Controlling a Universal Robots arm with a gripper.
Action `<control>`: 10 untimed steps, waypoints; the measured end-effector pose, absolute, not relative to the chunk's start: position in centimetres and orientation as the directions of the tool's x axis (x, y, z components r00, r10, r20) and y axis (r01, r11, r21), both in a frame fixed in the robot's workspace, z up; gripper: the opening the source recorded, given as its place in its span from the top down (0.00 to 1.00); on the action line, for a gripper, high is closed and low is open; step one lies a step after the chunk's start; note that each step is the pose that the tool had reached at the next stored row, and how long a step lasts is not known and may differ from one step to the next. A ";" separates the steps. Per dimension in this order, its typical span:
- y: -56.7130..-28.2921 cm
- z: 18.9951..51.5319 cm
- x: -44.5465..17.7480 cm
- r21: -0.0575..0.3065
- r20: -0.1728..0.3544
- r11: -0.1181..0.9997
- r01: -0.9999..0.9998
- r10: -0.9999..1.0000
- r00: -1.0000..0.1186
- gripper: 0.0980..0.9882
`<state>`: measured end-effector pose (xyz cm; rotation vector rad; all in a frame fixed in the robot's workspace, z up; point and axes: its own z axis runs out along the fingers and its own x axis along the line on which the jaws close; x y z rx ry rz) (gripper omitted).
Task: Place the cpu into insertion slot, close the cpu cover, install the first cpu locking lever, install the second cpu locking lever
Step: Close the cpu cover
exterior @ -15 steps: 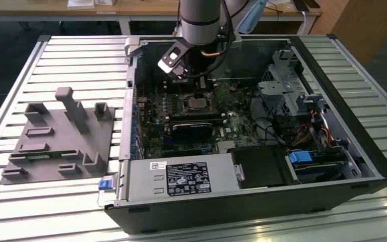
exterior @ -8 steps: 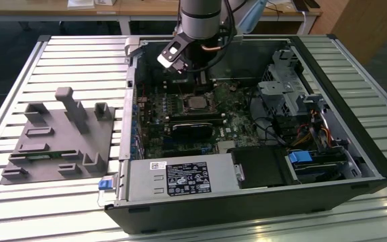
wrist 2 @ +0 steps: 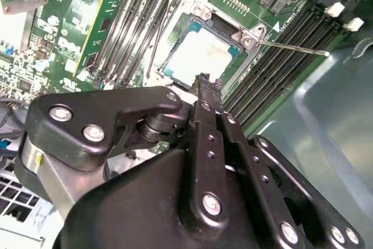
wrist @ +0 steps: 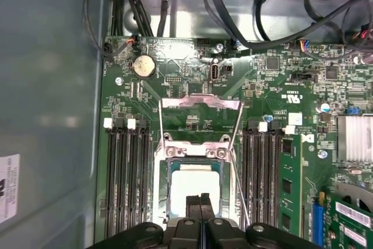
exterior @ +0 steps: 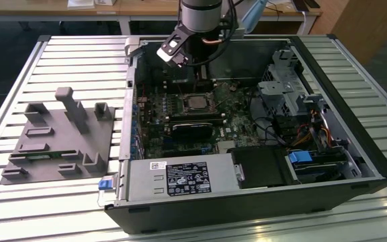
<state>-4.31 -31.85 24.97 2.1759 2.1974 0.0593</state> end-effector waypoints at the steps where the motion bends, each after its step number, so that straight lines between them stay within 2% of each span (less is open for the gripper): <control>1: -31.8 25.1 -4.3 0.061 -0.008 0.010 0.998 1.000 -0.010 0.99; 10: -31.9 26.8 -4.3 0.061 -0.008 0.009 0.998 1.000 -0.008 0.99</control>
